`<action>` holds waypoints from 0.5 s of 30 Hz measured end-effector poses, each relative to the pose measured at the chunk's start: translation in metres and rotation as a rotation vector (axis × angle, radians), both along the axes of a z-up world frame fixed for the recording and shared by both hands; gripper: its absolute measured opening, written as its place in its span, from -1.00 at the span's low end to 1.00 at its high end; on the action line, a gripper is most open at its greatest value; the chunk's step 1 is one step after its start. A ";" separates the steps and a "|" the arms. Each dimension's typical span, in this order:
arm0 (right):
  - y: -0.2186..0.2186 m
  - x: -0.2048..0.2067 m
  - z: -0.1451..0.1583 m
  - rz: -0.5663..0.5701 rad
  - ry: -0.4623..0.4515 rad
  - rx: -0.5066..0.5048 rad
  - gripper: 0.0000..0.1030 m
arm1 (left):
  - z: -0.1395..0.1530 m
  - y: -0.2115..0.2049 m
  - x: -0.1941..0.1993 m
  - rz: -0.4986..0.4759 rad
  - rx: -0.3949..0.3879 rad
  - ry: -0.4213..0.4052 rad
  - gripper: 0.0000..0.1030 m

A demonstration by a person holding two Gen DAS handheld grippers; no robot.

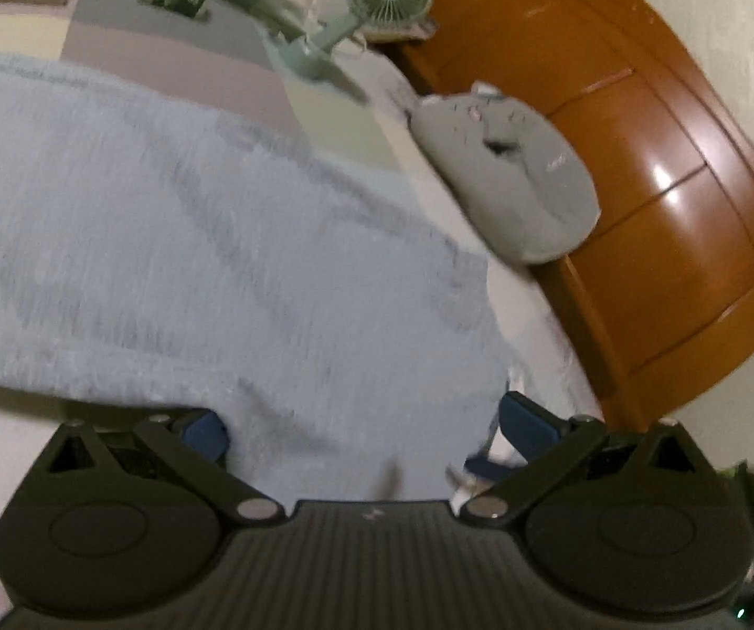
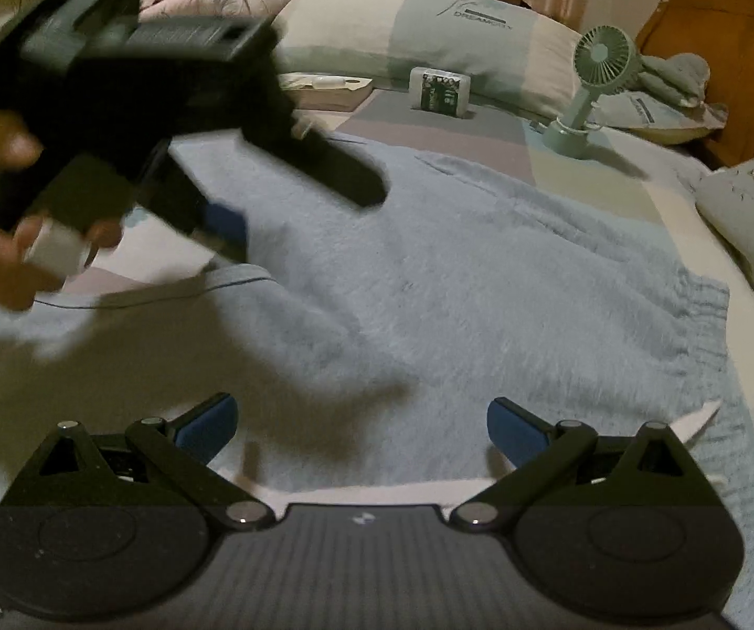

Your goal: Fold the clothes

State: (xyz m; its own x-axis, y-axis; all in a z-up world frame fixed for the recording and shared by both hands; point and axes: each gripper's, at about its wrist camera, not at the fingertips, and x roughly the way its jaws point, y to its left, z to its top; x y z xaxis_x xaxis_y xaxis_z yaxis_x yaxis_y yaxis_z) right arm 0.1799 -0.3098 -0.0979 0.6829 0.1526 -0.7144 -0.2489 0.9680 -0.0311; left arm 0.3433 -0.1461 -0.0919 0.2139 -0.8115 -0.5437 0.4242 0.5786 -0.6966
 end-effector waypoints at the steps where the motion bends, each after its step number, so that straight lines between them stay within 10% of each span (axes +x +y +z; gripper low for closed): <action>1: 0.000 0.003 0.001 0.006 0.001 0.004 1.00 | 0.001 0.000 0.005 0.009 -0.017 0.003 0.98; 15: 0.038 0.065 -0.010 0.331 0.145 0.332 1.00 | -0.002 0.009 0.019 -0.015 -0.098 0.062 0.98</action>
